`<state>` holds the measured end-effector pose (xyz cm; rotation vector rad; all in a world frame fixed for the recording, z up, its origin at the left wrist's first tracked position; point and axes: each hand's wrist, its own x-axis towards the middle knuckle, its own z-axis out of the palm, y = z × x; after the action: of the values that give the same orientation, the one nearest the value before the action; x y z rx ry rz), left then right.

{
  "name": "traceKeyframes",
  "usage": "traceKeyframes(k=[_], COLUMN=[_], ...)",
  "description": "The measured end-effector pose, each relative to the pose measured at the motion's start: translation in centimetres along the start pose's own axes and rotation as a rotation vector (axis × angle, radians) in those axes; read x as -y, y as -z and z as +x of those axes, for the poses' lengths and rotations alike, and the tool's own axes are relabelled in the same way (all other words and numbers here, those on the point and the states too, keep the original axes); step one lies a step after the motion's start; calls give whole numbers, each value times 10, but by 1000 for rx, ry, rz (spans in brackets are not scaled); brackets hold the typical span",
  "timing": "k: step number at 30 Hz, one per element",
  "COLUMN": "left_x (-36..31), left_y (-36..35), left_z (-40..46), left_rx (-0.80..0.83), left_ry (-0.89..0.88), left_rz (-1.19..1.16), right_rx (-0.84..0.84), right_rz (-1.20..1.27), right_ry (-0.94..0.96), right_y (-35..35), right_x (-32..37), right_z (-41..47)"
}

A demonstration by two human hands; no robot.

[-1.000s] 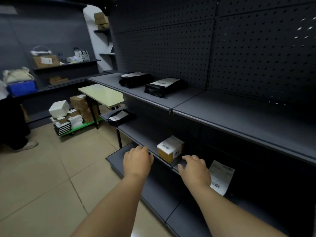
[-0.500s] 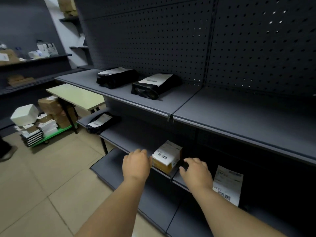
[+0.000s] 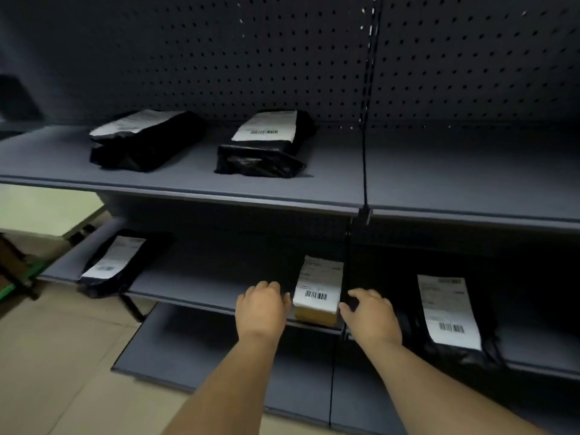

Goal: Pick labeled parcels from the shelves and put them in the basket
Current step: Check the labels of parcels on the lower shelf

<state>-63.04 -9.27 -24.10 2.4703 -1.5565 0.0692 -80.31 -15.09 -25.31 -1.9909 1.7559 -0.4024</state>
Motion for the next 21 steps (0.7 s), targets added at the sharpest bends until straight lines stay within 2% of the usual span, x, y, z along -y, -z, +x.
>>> traceKeyframes(k=[4, 8, 14, 18, 21], left_x=[4, 4, 2, -2, -4], left_y=[-16, -35, -63, -79, -87], left_z=[10, 26, 57, 68, 72], left_rx=[88, 249, 445, 517, 572], left_ry=[-3, 124, 243, 452, 539], left_rz=[-132, -417, -656, -949, -1095], right_rx=[2, 29, 107, 157, 182], right_rz=[95, 242, 635, 834, 972], right_ry=[-140, -247, -425, -546, -627], right_y=[-16, -33, -57, -69, -76], right_x=[3, 3, 6, 4, 1], right_z=[-1, 6, 28, 40, 47])
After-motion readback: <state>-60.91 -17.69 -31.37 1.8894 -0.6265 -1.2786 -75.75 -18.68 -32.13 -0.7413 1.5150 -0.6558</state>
